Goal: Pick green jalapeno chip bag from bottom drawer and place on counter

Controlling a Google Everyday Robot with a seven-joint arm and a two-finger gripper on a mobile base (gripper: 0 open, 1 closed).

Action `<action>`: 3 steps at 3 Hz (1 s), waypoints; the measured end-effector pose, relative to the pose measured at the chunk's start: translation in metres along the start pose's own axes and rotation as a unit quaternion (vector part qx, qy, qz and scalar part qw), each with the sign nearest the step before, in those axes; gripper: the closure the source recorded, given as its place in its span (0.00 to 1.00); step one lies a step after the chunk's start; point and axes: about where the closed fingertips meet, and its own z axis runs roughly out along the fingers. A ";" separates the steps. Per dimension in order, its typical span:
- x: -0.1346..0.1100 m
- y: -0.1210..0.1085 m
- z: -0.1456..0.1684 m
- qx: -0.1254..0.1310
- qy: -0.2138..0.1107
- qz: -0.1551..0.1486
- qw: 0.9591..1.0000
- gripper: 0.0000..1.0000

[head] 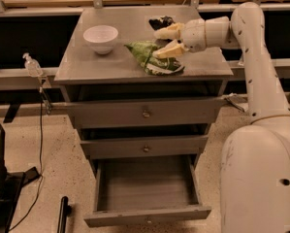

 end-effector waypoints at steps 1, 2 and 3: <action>0.000 0.001 0.004 -0.002 -0.001 0.000 1.000 0.00; 0.000 0.001 0.004 -0.002 -0.001 0.000 1.000 0.00; -0.009 -0.008 -0.008 0.016 0.001 -0.010 1.000 0.00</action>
Offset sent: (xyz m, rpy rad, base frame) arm 0.0006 0.0034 -0.0014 0.0005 0.0020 0.0039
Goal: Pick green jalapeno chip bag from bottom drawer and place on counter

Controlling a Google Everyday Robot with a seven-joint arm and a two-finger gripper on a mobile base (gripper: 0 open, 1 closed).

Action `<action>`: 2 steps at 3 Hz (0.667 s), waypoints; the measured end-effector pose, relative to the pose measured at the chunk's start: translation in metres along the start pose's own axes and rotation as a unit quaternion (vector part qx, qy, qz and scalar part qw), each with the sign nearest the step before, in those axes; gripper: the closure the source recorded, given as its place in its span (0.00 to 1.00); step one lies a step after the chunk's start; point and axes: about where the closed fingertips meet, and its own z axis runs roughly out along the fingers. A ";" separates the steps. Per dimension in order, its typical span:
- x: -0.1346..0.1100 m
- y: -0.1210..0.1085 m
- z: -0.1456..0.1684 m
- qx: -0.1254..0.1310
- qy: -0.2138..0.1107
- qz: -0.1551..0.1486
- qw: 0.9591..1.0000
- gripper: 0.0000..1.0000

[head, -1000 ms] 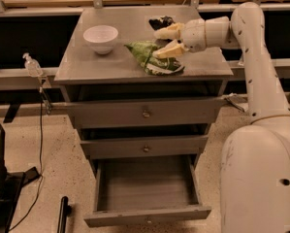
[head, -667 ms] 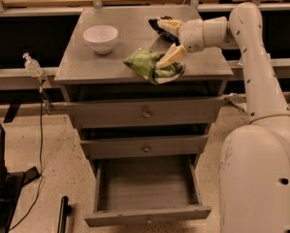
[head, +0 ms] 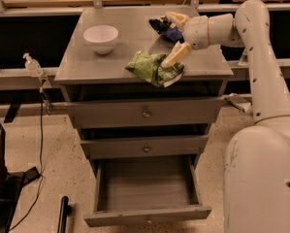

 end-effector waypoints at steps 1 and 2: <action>-0.005 -0.006 -0.005 0.010 0.017 -0.009 1.000 0.00; -0.008 -0.010 -0.008 0.017 0.024 -0.008 1.000 0.00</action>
Offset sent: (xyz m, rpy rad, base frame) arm 0.0000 -0.0160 0.0233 -0.0407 -0.0302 -0.0834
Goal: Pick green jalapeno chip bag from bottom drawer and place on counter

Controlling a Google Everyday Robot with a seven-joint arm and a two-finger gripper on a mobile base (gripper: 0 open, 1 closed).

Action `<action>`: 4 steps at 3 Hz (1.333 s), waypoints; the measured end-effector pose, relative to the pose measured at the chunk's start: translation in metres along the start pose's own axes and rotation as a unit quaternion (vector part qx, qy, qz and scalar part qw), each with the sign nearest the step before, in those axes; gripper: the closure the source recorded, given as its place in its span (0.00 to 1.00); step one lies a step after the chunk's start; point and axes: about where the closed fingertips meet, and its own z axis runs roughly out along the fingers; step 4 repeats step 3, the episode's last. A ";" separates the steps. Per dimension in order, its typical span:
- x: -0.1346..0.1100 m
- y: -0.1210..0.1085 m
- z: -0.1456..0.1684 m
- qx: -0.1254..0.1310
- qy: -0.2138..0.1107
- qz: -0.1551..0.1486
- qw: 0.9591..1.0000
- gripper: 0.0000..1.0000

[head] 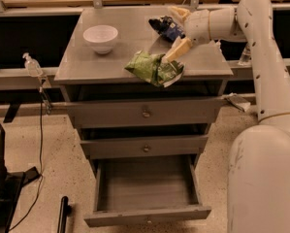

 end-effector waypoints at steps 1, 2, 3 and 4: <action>-0.002 -0.005 -0.016 0.020 -0.017 0.015 1.000 0.00; -0.006 -0.010 -0.039 0.040 -0.027 0.025 0.999 0.00; -0.006 -0.010 -0.039 0.039 -0.027 0.025 0.999 0.00; -0.006 -0.010 -0.039 0.039 -0.027 0.025 0.999 0.00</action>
Offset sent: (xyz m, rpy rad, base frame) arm -0.0184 -0.0618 0.0384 0.1347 -0.0090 -0.0933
